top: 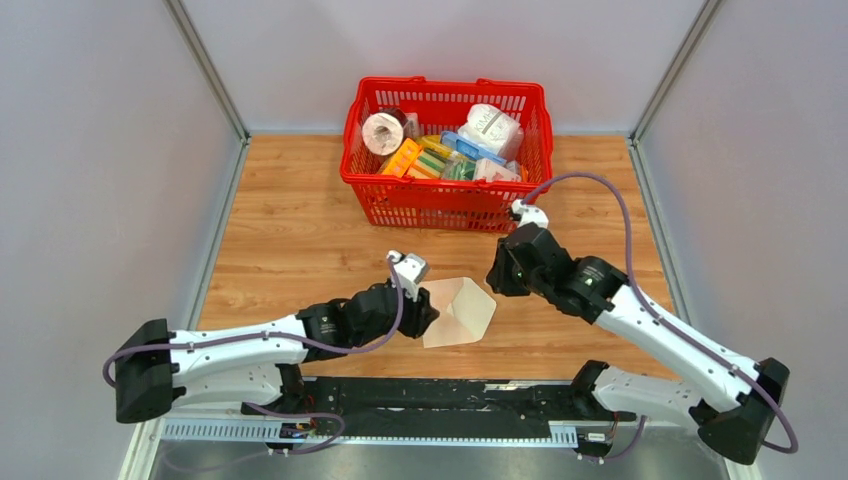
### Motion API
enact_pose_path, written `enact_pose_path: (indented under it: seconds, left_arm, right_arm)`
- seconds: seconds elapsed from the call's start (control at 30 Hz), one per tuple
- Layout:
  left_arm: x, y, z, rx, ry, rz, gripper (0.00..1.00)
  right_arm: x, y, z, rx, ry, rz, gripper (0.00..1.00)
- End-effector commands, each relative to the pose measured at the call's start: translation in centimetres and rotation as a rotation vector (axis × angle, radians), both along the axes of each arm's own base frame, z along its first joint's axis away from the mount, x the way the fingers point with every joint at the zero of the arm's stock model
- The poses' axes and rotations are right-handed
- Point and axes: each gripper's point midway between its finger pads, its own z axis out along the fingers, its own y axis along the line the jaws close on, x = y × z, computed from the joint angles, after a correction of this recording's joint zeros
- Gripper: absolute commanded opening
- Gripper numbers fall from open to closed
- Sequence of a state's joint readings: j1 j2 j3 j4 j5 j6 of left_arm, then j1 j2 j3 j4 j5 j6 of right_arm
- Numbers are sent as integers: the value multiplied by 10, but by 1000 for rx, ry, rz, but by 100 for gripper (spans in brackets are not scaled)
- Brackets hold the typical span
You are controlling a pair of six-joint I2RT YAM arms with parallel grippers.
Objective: Place the letter into the envelope and seal it
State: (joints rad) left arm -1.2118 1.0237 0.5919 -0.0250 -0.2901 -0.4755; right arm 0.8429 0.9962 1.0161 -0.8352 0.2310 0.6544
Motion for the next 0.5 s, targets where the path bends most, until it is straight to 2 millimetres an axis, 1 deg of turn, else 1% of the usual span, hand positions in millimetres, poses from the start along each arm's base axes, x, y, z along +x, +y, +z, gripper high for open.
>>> enact_pose_path:
  seconds: [0.0, 0.03, 0.07, 0.1, 0.17, 0.2, 0.27, 0.33, 0.37, 0.4, 0.43, 0.47]
  left_arm:
    - [10, 3, -25, -195, 257, 179, 43]
    - [15, 4, -31, -224, 304, 220, 41]
    - [14, 4, -38, -253, 341, 222, 40]
    - [16, 5, -46, -274, 395, 248, 36]
    - [19, 3, -54, -337, 452, 273, 32]
    - [17, 5, -62, -334, 474, 281, 31]
    - [17, 0, -66, -364, 521, 284, 27]
    - [15, -4, -76, -372, 567, 287, 26]
    - [16, -9, -70, -416, 575, 269, 25]
    - [16, -8, -77, -428, 605, 288, 25]
    - [16, -10, -74, -457, 612, 277, 25]
    - [17, -10, -78, -466, 634, 298, 25]
  right_arm:
    - [15, 9, -25, -54, -6, 7, 0]
    - [16, 11, -32, -74, 8, 16, 0]
    - [17, 14, -37, -83, 22, 25, 0]
    - [17, 18, -42, -92, 39, 36, 0]
    - [18, 27, -52, -102, 63, 62, 0]
    - [17, 33, -57, -103, 75, 79, 0]
    - [16, 43, -67, -116, 93, 105, 0]
    - [15, 52, -73, -129, 103, 126, 0]
    - [14, 55, -78, -139, 112, 138, 0]
    - [12, 59, -80, -139, 115, 148, 0]
    - [12, 62, -84, -144, 123, 156, 0]
    - [11, 65, -85, -146, 125, 162, 0]
